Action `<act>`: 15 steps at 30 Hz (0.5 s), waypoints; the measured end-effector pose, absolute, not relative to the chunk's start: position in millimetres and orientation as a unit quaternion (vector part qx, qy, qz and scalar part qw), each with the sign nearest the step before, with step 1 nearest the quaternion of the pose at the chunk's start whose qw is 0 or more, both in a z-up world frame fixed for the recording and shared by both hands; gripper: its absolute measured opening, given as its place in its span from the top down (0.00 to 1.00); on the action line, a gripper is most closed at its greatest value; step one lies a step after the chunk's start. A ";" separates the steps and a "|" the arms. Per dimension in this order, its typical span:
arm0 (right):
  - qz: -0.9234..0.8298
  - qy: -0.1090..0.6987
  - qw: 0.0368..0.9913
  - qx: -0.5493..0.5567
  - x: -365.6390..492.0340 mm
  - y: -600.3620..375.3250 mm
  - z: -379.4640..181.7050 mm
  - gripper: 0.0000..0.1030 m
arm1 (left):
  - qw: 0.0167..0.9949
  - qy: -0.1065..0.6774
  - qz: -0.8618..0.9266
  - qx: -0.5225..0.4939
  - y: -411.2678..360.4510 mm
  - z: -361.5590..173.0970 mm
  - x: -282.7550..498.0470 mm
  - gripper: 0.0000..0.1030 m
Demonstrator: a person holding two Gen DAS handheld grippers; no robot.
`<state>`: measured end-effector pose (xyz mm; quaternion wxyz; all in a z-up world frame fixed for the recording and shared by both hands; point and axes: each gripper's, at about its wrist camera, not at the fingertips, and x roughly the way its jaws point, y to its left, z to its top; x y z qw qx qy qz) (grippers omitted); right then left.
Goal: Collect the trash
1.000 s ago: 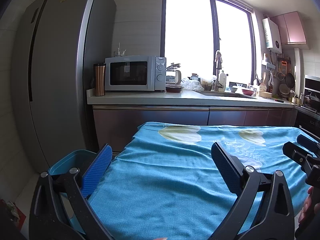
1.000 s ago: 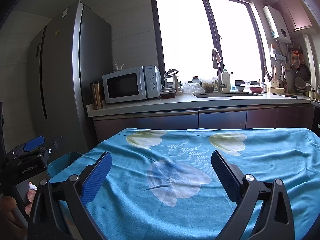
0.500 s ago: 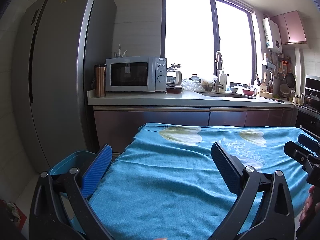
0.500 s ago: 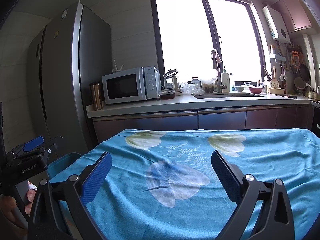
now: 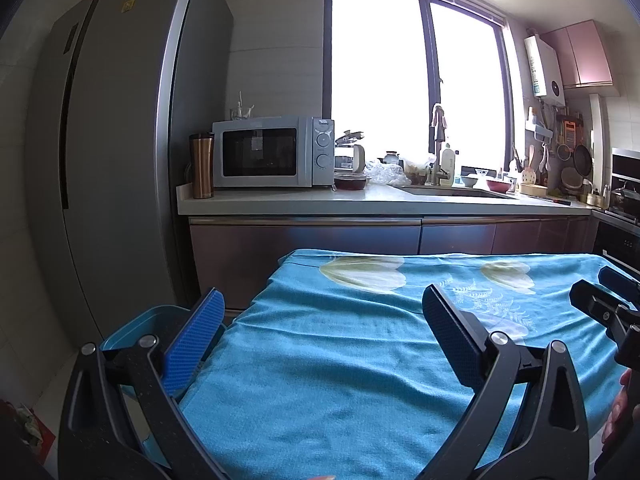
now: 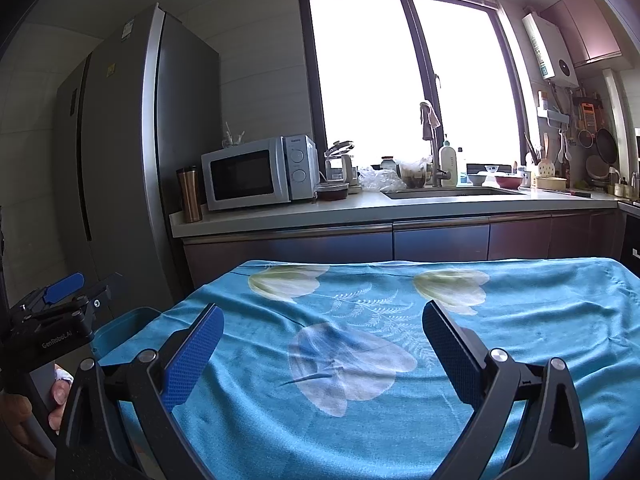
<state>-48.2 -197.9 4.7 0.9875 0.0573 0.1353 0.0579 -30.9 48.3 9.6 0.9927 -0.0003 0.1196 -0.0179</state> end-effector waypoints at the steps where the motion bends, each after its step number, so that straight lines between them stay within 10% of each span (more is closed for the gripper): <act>1: 0.056 0.133 0.988 0.057 -48.4 -197.8 4.7 0.07 | 0.993 0.119 -0.018 0.000 48.0 9.8 -31.0 0.06; 15: 0.052 0.132 0.988 0.059 -49.5 -196.4 3.0 0.07 | 0.993 0.116 -0.018 0.002 45.0 9.3 -32.6 0.06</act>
